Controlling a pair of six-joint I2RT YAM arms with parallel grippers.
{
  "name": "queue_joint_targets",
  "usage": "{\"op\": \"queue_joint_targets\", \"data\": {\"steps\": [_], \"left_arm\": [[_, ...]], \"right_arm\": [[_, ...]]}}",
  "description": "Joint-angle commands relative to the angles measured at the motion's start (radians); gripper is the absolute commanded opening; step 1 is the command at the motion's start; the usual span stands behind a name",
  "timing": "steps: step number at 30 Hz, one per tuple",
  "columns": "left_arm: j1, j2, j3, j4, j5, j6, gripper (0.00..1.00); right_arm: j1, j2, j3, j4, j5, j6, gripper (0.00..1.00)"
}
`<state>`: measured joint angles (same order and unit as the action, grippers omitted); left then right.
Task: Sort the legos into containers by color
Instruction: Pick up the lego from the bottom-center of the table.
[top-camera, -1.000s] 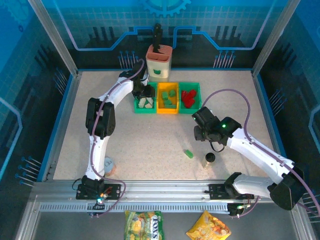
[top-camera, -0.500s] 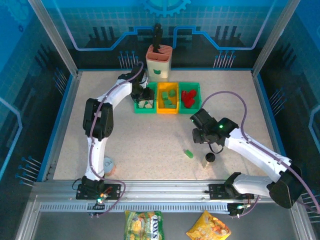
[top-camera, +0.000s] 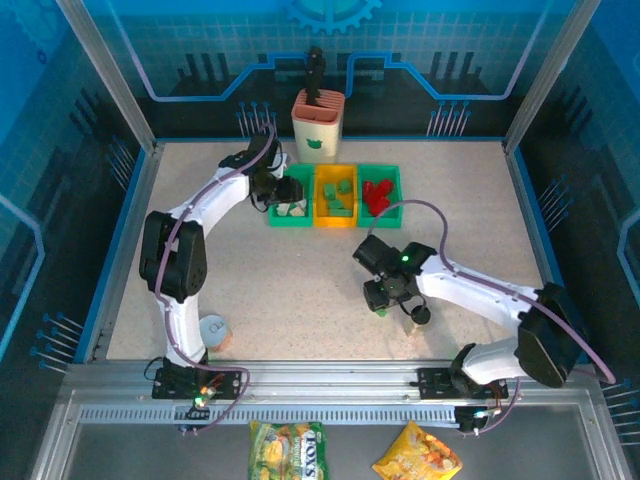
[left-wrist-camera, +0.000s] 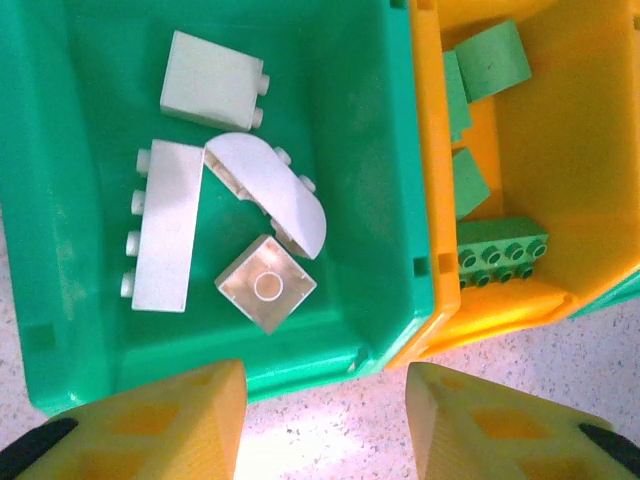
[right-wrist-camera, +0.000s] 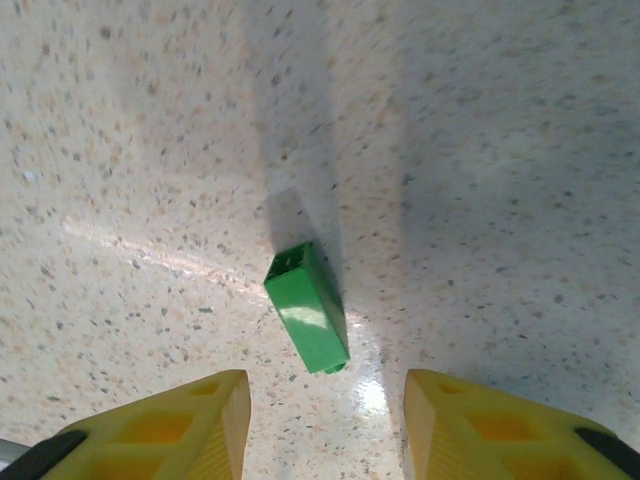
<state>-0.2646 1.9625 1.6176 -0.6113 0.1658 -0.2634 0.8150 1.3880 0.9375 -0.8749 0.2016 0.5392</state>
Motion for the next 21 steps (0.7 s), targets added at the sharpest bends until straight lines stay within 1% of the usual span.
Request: {"op": "queue_joint_targets", "data": {"steps": [1,9,16,21], "left_arm": [[0.005,-0.060,-0.044,0.029,0.027,-0.021,0.47],[0.005,-0.120,-0.122,0.036,0.023,-0.015,0.47],[0.006,-0.134,-0.137,0.029,0.012,-0.005,0.47],[0.005,-0.139,-0.140,0.026,0.011,-0.005,0.47]], "right_arm": [[0.029,0.067,0.033,0.010,-0.017,-0.053,0.44],[0.045,0.185,0.052,0.027,0.019,-0.079,0.41],[0.046,0.223,0.028,0.060,0.022,-0.079,0.36],[0.048,0.238,0.030,0.063,0.028,-0.081,0.31]]}}
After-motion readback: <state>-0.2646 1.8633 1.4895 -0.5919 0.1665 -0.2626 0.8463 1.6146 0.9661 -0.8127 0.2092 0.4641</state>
